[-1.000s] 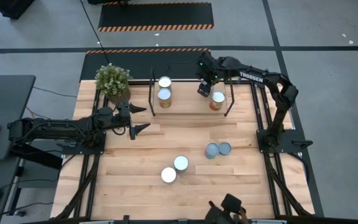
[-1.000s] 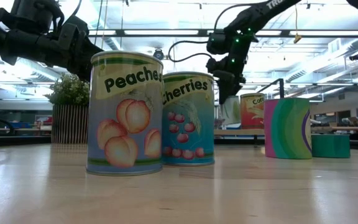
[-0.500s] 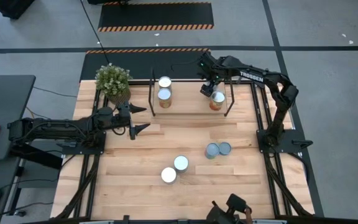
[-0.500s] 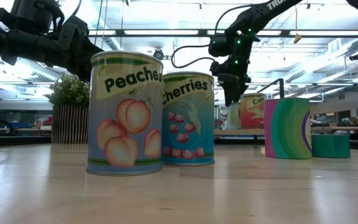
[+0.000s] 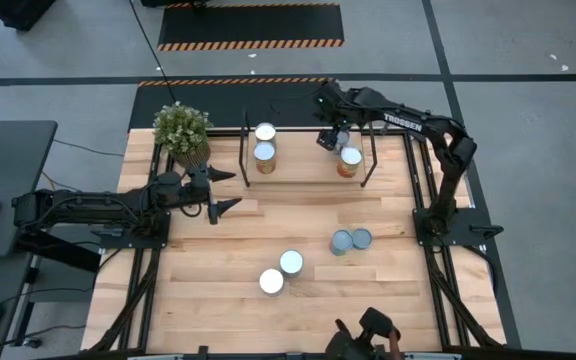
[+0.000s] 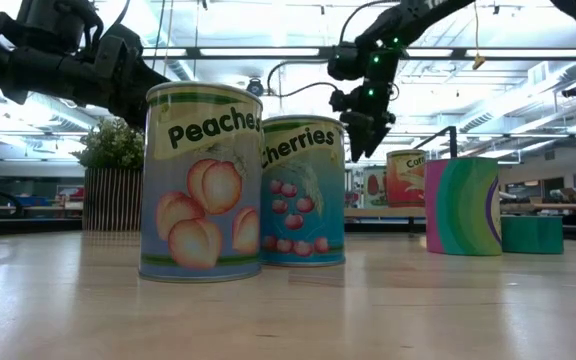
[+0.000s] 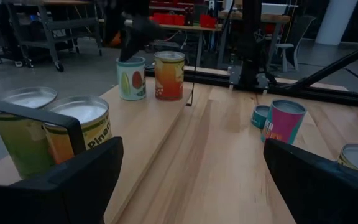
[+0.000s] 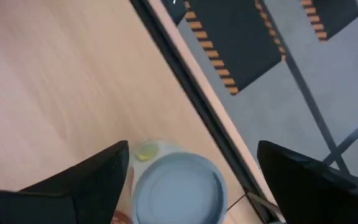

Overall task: Pick and place cans onto a shelf
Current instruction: Put the canned mixed fruits on the shelf, then put the canned cherries on the shelf

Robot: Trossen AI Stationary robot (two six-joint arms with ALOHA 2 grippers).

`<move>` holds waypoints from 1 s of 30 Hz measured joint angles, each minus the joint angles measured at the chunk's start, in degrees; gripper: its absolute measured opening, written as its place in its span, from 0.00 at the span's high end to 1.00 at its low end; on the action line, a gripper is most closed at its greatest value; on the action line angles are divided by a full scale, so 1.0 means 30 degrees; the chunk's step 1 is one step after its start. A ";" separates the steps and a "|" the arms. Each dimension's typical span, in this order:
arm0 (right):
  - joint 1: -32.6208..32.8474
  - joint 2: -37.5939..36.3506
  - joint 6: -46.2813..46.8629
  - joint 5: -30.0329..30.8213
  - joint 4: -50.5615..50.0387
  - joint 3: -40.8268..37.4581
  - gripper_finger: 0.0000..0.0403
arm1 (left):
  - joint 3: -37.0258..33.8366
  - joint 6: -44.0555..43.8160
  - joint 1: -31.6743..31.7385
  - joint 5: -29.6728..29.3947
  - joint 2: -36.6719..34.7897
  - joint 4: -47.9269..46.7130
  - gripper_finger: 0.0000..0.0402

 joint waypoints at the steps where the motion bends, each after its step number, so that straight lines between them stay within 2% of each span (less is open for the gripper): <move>1: -0.0082 0.0165 0.0026 0.0013 -0.0063 -0.0029 0.10 | 0.0000 -0.0008 0.0000 0.0000 0.0000 0.0062 0.01; 9: -0.0563 0.0813 -0.0498 0.0756 0.1547 -0.0017 0.13 | 0.0000 -0.0015 0.0000 -0.0004 0.0000 0.0158 0.01; 16: -0.1337 0.0938 -0.0530 0.1410 0.0211 -0.0017 0.14 | 0.0000 0.0026 0.0000 0.0000 0.0000 0.0087 0.01; 23: -0.0859 0.0924 -0.0480 0.2178 -0.1311 0.0046 0.14 | 0.0000 0.0027 0.0000 0.0000 0.0000 0.0035 0.01; 28: 0.0125 0.0870 -0.0343 0.2198 -0.1240 0.1551 0.14 | 0.0000 0.0022 0.0000 0.0000 0.0000 0.0023 0.01; 30: 0.0872 0.0863 -0.0391 0.1467 -0.1208 0.2202 0.14 | 0.0000 0.0022 0.0000 0.0000 0.0000 0.0016 0.01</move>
